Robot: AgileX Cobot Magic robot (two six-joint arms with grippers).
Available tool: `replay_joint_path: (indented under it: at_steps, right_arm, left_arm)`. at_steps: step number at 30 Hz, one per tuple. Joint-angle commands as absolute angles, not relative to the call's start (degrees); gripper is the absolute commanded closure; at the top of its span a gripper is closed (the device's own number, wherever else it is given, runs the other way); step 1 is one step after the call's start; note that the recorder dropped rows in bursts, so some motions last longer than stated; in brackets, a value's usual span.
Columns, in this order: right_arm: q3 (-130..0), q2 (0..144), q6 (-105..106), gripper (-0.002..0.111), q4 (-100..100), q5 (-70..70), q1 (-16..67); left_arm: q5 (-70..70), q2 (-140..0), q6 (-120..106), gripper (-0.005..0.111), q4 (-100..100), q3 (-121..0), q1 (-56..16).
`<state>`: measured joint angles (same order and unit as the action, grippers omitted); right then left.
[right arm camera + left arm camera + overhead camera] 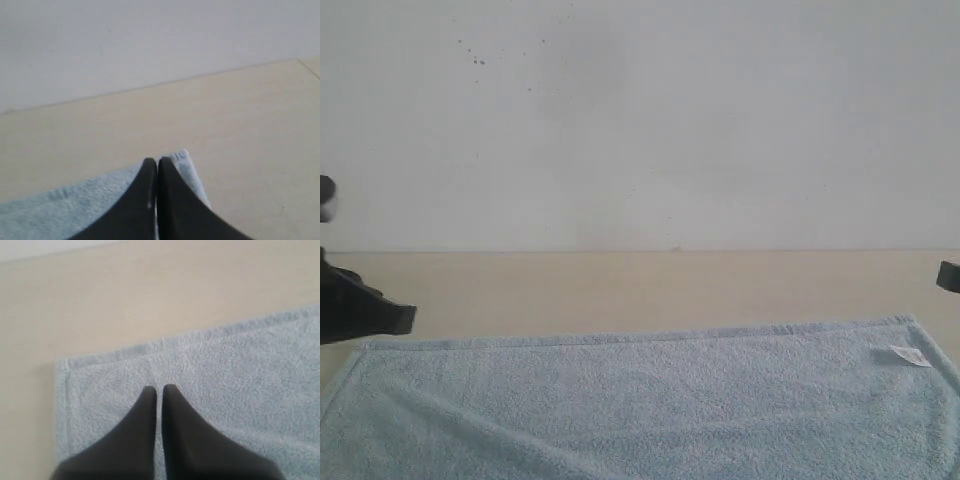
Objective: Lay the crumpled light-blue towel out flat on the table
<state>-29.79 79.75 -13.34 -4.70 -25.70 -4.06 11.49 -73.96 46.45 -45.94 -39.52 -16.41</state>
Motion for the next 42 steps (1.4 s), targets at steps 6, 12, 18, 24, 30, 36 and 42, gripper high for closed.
replay_joint_path:
  at_steps: [6,12,18,24,30,36,42]
  right_arm:
    - [-17.1,45.2,-54.1,0.108,-42.3,-35.2,-4.0]
    - [-12.0,35.3,-76.6,0.108,-60.3,-42.1,-4.0]
    - [-8.6,29.9,-79.4,0.108,-63.7,-45.0,-4.0]
    - [-6.7,26.6,-87.5,0.108,-65.1,-45.1,-4.0]
    - [-6.7,26.5,-92.7,0.108,-65.1,-46.0,-4.0]
    - [-6.7,26.5,-92.7,0.108,-65.1,-46.0,-4.0]
    - [-6.7,26.5,-92.7,0.108,-65.1,-46.0,-4.0]
  left_arm:
    - [13.5,-32.7,46.6,0.103,-36.8,-23.1,-16.7]
    - [27.0,-7.8,40.1,0.103,-29.2,-19.2,-16.7]
    - [32.4,0.0,25.4,0.103,-16.5,-19.2,-16.7]
    - [32.2,0.0,24.0,0.103,-12.1,-19.4,-16.5]
    - [33.1,0.0,24.3,0.103,-11.2,-19.4,-16.5]
    - [33.1,0.0,24.8,0.103,-11.3,-19.4,-16.5]
    - [33.1,0.0,24.8,0.103,-11.7,-19.4,-16.5]
